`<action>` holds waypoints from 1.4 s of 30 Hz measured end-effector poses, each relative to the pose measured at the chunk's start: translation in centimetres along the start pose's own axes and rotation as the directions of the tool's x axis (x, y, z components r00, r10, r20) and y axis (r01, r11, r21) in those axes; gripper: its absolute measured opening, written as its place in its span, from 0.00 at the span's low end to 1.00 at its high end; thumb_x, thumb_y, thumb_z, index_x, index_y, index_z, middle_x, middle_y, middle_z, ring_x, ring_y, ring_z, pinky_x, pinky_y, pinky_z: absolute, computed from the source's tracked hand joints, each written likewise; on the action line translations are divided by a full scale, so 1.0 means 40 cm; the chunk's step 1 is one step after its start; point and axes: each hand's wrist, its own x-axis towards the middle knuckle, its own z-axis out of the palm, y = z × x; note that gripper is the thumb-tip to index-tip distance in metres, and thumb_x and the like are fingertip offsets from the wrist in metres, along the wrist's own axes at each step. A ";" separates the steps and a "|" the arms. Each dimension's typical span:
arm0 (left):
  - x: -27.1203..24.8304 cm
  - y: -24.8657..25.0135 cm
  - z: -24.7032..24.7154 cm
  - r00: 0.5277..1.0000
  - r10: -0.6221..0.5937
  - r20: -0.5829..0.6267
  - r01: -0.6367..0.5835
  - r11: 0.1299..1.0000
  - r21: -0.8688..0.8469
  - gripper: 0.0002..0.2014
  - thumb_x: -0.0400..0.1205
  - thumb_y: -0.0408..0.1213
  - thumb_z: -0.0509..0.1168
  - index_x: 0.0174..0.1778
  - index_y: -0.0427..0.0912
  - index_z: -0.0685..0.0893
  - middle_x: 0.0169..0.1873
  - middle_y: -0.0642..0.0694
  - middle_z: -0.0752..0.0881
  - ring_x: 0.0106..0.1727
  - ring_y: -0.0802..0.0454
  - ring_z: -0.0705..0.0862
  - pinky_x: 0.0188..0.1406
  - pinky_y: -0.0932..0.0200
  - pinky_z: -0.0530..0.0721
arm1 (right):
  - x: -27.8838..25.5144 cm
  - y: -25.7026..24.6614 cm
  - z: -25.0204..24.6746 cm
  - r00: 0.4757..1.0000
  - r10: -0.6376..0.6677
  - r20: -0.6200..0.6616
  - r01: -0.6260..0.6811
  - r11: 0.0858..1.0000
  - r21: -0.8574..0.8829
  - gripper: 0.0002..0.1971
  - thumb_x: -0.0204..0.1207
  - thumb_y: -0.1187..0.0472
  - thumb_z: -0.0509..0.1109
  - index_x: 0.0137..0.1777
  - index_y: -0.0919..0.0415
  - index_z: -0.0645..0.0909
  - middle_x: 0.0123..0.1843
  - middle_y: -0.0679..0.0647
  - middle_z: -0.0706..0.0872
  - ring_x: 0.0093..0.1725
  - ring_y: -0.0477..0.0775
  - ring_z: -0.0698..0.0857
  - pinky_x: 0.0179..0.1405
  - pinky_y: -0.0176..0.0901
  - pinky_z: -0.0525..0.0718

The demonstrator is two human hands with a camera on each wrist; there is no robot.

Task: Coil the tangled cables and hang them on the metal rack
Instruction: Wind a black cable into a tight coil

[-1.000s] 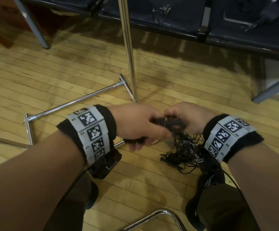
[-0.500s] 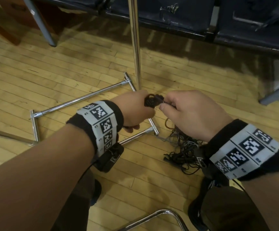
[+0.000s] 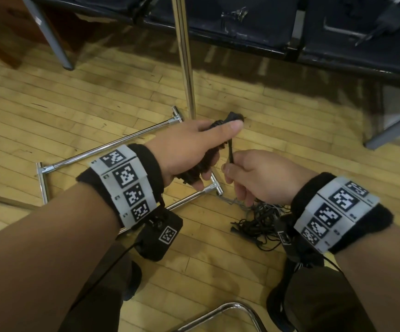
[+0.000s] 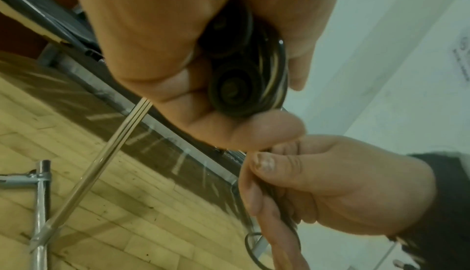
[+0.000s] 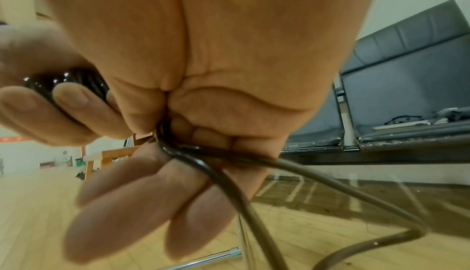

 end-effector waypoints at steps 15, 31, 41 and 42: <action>-0.044 0.004 0.042 0.851 -0.255 0.459 -0.020 0.857 0.514 0.12 0.89 0.55 0.68 0.48 0.51 0.85 0.34 0.45 0.89 0.31 0.48 0.89 0.36 0.50 0.94 | 0.015 0.024 -0.044 0.981 -0.081 -0.176 0.057 0.989 -0.137 0.13 0.88 0.46 0.65 0.44 0.48 0.85 0.40 0.47 0.87 0.40 0.46 0.84 0.38 0.44 0.80; 0.009 -0.001 -0.014 0.985 -0.119 -0.127 0.137 0.980 0.147 0.09 0.93 0.47 0.62 0.65 0.46 0.77 0.47 0.41 0.89 0.34 0.45 0.94 0.31 0.51 0.91 | -0.027 -0.074 -0.014 0.858 -0.294 -0.421 0.189 0.943 -0.274 0.07 0.87 0.49 0.63 0.47 0.44 0.78 0.29 0.44 0.78 0.30 0.46 0.78 0.22 0.37 0.67; -0.012 0.013 -0.018 0.994 -0.051 0.100 0.074 0.967 -0.244 0.18 0.80 0.48 0.73 0.60 0.43 0.80 0.38 0.44 0.84 0.31 0.46 0.84 0.29 0.50 0.85 | -0.012 -0.006 -0.026 0.985 -0.117 -0.127 0.130 0.987 0.098 0.13 0.90 0.48 0.61 0.47 0.50 0.82 0.26 0.38 0.79 0.25 0.37 0.76 0.24 0.33 0.73; -0.012 0.012 -0.011 0.995 -0.042 0.090 0.062 0.971 -0.231 0.21 0.81 0.55 0.73 0.59 0.44 0.80 0.37 0.45 0.84 0.30 0.46 0.83 0.29 0.51 0.84 | -0.010 -0.009 -0.023 0.989 -0.120 -0.090 0.131 0.984 0.124 0.12 0.90 0.49 0.61 0.46 0.47 0.81 0.25 0.36 0.80 0.24 0.37 0.77 0.25 0.32 0.73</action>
